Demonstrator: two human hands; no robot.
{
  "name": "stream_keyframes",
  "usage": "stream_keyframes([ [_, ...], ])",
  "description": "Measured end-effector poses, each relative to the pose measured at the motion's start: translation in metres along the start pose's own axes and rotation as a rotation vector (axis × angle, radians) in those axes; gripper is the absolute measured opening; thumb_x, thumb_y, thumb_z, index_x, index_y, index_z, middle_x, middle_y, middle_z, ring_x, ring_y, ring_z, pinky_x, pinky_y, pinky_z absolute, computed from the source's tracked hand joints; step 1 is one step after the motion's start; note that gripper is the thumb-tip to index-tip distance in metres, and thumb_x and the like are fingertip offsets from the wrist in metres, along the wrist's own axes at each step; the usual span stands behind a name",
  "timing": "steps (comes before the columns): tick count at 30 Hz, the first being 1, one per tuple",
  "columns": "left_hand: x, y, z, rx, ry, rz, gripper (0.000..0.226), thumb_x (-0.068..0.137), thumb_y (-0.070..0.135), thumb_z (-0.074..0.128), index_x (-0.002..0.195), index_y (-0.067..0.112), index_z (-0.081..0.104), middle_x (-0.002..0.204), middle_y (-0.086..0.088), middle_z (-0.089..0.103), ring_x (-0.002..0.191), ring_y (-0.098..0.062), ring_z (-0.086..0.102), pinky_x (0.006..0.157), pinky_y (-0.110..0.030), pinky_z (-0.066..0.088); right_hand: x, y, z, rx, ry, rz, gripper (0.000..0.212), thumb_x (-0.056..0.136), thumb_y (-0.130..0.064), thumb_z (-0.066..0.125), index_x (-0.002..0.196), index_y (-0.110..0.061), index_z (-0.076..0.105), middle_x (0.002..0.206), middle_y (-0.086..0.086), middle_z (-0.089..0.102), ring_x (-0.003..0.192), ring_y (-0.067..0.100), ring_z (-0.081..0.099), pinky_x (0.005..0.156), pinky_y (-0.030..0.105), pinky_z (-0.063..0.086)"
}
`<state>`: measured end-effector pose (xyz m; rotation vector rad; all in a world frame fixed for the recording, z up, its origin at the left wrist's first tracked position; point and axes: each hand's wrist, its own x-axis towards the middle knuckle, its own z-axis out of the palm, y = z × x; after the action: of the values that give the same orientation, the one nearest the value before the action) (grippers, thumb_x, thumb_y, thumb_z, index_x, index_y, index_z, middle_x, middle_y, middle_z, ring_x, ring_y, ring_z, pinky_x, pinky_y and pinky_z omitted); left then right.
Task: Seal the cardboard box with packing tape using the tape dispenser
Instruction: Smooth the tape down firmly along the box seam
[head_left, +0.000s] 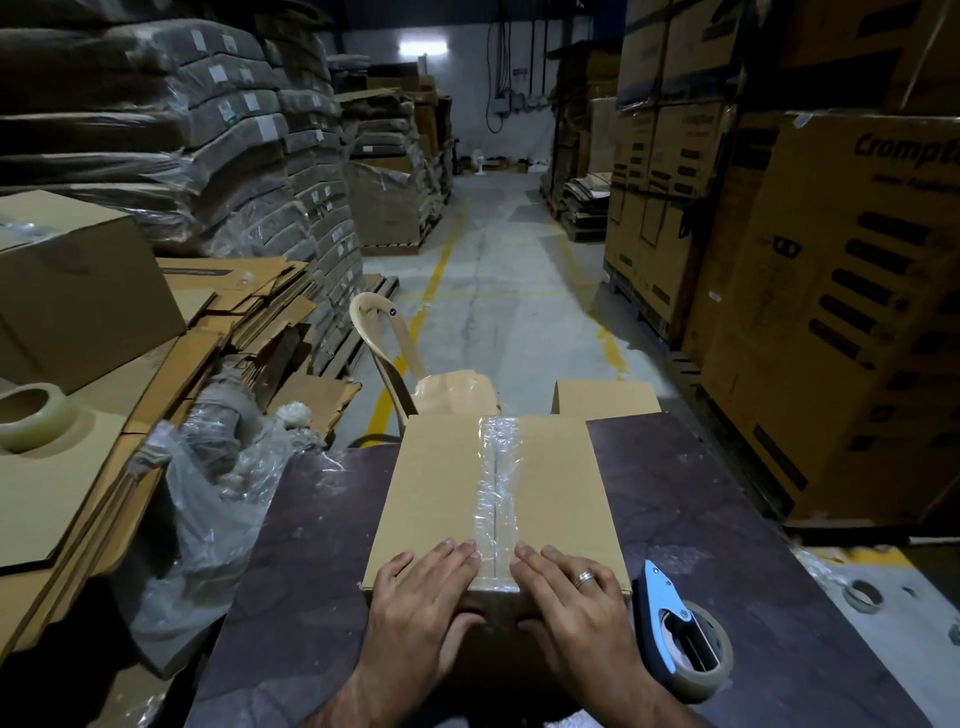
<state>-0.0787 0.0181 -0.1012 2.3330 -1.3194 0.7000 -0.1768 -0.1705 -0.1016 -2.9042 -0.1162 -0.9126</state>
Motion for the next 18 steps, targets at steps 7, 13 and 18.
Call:
stream_keyframes([
  [7, 0.002, 0.003, 0.000, 0.063, -0.042, 0.017, 0.079, 0.054, 0.052, 0.084, 0.121, 0.023, 0.052, 0.125, 0.008, 0.066, 0.121, -0.009, 0.049, 0.092, -0.039, 0.037, 0.003, -0.005, -0.004, -0.008, -0.082, 0.024, 0.078, 0.045, -0.040, 0.082, 0.115, -0.023, 0.053, 0.122, -0.006, 0.066, 0.100, 0.017, 0.067, 0.082, 0.033, 0.033],
  [13, 0.003, 0.004, 0.003, 0.039, 0.029, -0.011, 0.059, 0.067, 0.052, 0.068, 0.117, 0.024, 0.055, 0.123, 0.009, 0.066, 0.117, -0.010, 0.053, 0.091, -0.038, 0.038, 0.003, -0.003, -0.003, -0.003, -0.102, 0.034, 0.072, 0.048, -0.039, 0.077, 0.115, -0.023, 0.053, 0.121, -0.005, 0.067, 0.098, 0.017, 0.068, 0.082, 0.033, 0.032],
  [18, 0.004, 0.003, 0.000, 0.008, 0.051, -0.014, 0.046, 0.078, 0.045, 0.062, 0.119, 0.026, 0.056, 0.123, 0.010, 0.067, 0.119, -0.007, 0.051, 0.091, -0.037, 0.039, 0.002, 0.000, -0.010, 0.000, -0.125, -0.005, 0.082, 0.044, -0.038, 0.088, 0.117, -0.024, 0.053, 0.123, -0.006, 0.066, 0.100, 0.016, 0.067, 0.081, 0.030, 0.031],
])
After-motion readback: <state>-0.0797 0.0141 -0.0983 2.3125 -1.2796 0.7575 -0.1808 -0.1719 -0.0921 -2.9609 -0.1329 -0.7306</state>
